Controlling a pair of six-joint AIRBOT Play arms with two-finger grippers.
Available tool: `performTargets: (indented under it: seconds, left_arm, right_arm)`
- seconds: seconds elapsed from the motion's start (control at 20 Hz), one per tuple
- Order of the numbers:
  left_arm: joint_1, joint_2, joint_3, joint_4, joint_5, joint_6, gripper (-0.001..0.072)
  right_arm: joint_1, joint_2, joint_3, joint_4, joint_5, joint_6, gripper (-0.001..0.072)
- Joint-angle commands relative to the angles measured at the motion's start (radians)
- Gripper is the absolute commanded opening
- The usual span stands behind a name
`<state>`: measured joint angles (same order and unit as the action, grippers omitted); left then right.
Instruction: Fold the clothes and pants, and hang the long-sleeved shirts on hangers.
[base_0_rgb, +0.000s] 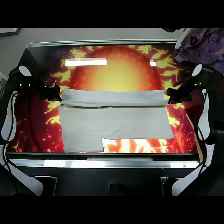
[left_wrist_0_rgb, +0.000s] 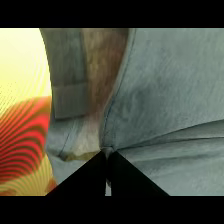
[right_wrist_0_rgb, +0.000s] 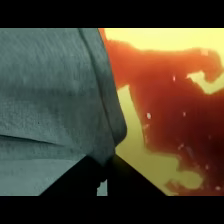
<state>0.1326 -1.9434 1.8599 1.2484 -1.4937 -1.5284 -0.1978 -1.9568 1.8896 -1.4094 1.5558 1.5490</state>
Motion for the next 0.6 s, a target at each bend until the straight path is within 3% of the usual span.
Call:
performTargets:
  seconds: [0.0,0.55]
  left_arm:
    - [-0.004,-0.008,0.001,-0.002,-0.137,-0.072,0.0015]
    - [-0.026,-0.061,0.001,0.029,-0.156,-0.1,0.0016]
  right_arm:
    - [0.03,-0.003,-0.045,-0.051,0.035,0.038,0.0031]
    - [0.034,-0.013,-0.05,-0.02,0.033,0.044,0.0033]
